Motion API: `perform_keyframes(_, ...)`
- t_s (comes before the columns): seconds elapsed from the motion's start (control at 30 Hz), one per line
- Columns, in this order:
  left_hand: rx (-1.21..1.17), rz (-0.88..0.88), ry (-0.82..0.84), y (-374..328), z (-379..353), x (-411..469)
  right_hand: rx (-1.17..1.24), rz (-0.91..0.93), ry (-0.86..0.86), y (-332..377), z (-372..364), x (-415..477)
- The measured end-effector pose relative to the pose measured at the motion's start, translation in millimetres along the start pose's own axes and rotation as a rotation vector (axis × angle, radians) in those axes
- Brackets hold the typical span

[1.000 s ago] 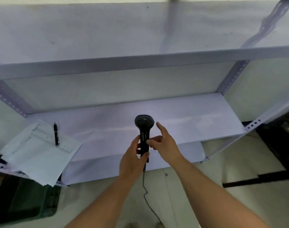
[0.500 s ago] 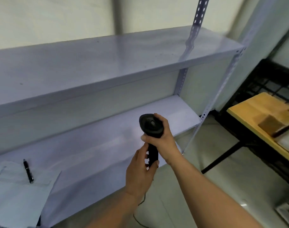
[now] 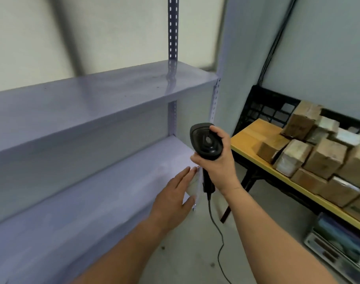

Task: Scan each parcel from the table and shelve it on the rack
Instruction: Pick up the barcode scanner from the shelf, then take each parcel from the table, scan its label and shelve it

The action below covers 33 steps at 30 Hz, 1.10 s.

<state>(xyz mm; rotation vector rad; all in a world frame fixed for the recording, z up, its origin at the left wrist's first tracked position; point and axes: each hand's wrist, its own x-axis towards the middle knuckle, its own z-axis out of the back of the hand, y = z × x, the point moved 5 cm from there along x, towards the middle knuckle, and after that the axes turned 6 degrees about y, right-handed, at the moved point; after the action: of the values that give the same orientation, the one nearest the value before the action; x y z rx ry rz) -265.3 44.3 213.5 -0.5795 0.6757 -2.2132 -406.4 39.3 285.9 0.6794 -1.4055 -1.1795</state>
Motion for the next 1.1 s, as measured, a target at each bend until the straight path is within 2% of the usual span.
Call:
perform_keyframes(0.13, -0.009, -0.023, -0.029, -25.8, -17.1, 41.5, -0.054, 0.046, -0.03, 6.6, 67.0, 7.5)
perform_keyframes(0.3, -0.029, -0.099, -0.012, -65.6, -43.6, 107.3, -0.079, 0.085, -0.148, 1.0, 154.9, 9.8)
perform_keyframes(0.53, -0.088, -0.115, 0.06, -118.3, -101.1, 200.7, -0.031, 0.097, -0.341, -11.8, 270.0, 9.5)
perform_keyframes(0.67, -0.123, -0.108, 0.148, -155.3, -145.2, 248.3, -0.079, 0.06, -0.374, -25.4, 332.2, 10.0)
perform_keyframes(0.83, -0.124, -0.136, 0.197, -188.8, -183.7, 298.3, -0.022, -0.005, -0.376, -42.7, 384.1, 12.7)
perform_keyframes(1.1, -0.058, -0.194, 0.254, -204.3, -210.9, 379.4, -0.09, -0.09, -0.457, -72.5, 422.2, 36.2)
